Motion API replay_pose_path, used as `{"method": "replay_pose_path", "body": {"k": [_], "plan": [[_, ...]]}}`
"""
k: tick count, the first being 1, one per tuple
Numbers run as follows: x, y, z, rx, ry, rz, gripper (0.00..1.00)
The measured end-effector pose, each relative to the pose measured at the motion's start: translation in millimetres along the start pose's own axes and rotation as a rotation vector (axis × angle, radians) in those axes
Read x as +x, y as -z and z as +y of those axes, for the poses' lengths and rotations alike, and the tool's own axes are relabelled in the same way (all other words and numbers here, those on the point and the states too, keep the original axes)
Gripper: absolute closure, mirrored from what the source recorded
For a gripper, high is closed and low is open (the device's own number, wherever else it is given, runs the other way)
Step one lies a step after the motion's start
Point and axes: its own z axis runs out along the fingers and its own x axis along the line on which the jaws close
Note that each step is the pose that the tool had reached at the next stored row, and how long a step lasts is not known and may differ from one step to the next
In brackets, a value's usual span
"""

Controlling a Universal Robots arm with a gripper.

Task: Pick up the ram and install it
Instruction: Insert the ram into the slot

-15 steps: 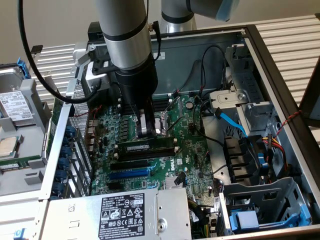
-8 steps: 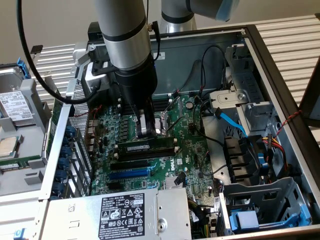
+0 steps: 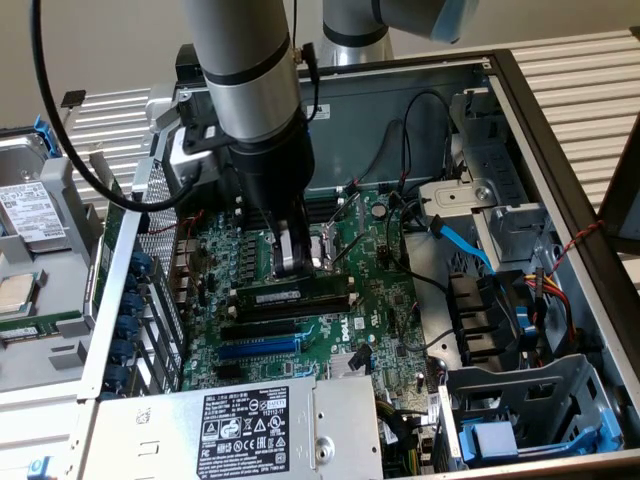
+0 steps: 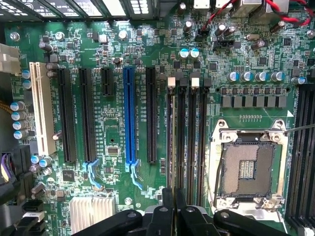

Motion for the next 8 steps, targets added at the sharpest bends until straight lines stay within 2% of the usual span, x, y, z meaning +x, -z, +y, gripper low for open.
{"method": "replay_pose_path", "body": {"k": [8], "plan": [[0.2, -0.2, 4.2, 0.0140, 0.000, 0.0001, 0.87]]}}
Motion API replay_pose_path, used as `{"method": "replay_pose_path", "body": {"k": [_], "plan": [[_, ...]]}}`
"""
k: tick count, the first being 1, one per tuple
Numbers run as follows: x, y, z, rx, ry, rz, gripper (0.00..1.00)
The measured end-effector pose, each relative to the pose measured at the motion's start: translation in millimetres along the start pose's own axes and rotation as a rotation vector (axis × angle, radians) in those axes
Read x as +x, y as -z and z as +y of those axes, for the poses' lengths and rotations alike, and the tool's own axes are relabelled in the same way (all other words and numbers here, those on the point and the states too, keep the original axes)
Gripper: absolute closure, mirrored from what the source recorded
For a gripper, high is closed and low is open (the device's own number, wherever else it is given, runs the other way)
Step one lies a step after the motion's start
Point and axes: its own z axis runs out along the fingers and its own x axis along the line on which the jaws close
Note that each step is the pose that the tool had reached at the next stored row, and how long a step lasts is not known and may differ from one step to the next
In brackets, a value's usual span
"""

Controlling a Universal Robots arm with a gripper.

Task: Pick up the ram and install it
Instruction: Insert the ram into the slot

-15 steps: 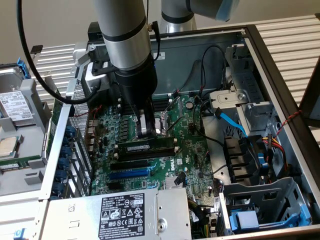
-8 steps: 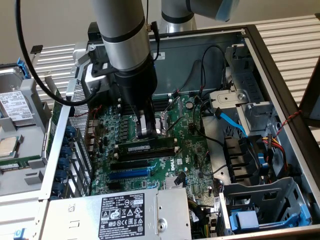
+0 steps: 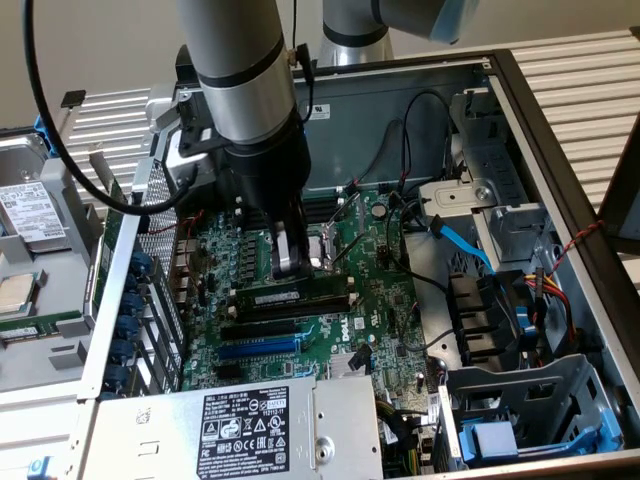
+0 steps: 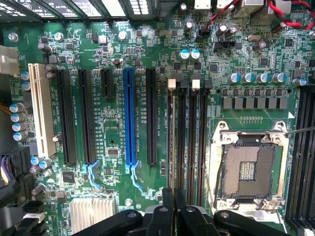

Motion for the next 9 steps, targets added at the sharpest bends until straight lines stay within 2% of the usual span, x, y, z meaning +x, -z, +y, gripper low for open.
{"method": "replay_pose_path", "body": {"k": [5, 9], "plan": [[0.1, -0.3, 2.4, 0.0096, 0.000, -0.0003, 0.87], [0.2, -0.5, 4.8, 0.0135, 0.000, -0.0005, 0.87]]}}
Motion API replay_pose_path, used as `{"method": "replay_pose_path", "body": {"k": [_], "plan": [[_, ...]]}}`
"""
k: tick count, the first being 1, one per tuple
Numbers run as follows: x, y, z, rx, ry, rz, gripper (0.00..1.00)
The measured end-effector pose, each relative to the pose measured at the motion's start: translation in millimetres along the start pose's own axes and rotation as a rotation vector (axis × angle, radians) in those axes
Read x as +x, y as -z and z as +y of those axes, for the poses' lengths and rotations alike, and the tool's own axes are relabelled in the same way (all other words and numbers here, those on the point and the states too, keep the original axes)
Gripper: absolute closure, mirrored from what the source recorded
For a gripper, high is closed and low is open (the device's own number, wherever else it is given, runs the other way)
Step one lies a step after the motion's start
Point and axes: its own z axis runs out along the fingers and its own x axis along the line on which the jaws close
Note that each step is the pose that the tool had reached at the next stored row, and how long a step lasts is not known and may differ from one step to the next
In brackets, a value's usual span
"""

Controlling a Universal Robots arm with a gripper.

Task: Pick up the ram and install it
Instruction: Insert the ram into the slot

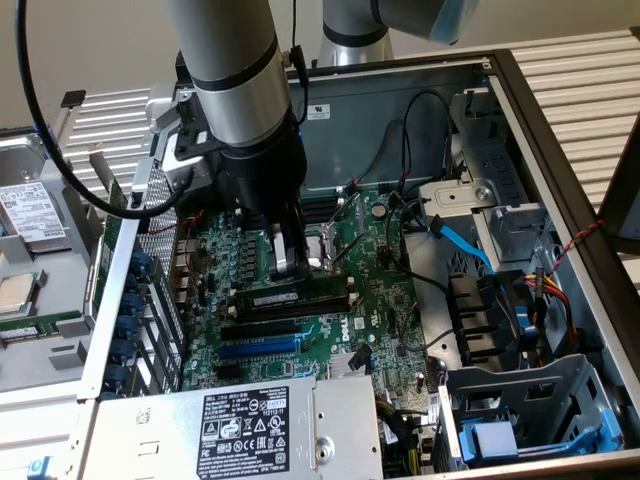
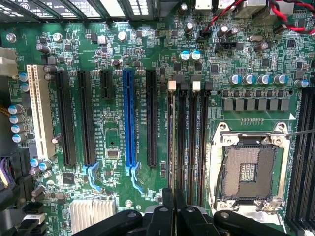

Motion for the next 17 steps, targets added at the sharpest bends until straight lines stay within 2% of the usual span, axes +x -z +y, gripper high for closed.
{"method": "replay_pose_path", "body": {"k": [17], "plan": [[0.0, -2.6, 1.4, 0.0004, 0.000, 0.0000, 0.87]]}}
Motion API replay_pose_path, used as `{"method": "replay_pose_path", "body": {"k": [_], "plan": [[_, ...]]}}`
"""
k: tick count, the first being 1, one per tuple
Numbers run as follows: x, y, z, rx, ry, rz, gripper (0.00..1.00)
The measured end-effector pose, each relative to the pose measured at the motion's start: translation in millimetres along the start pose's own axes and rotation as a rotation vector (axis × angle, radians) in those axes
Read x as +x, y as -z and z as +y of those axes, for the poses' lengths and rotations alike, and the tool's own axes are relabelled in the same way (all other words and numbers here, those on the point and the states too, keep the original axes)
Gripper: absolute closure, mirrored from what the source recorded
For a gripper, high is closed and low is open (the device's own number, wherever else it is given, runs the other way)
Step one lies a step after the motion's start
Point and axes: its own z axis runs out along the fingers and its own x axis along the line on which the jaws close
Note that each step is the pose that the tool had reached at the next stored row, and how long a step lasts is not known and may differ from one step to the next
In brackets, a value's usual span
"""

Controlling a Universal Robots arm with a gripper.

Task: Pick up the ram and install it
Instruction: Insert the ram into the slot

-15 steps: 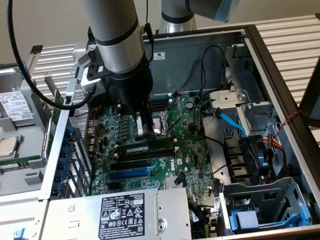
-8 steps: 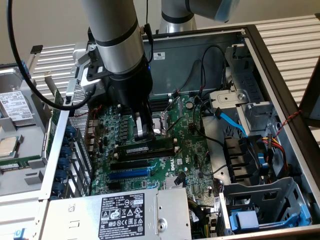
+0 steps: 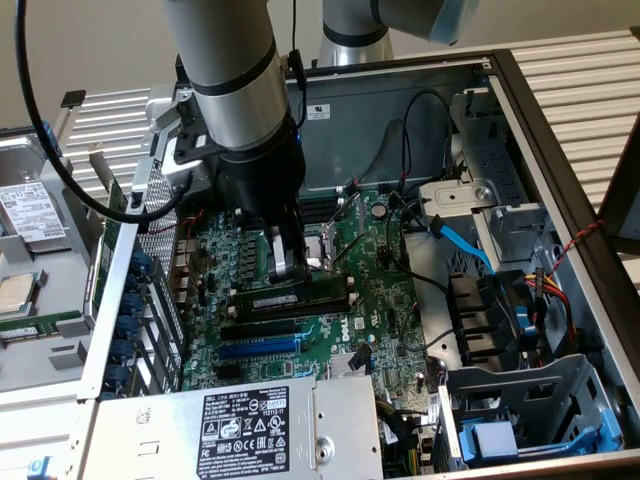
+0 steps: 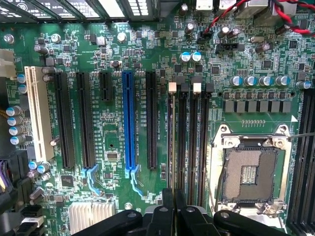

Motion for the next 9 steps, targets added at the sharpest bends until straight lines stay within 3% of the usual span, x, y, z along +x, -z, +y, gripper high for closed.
{"method": "replay_pose_path", "body": {"k": [9], "plan": [[0.0, -0.4, 0.1, 0.0001, 0.006, -0.0012, 0.87]]}}
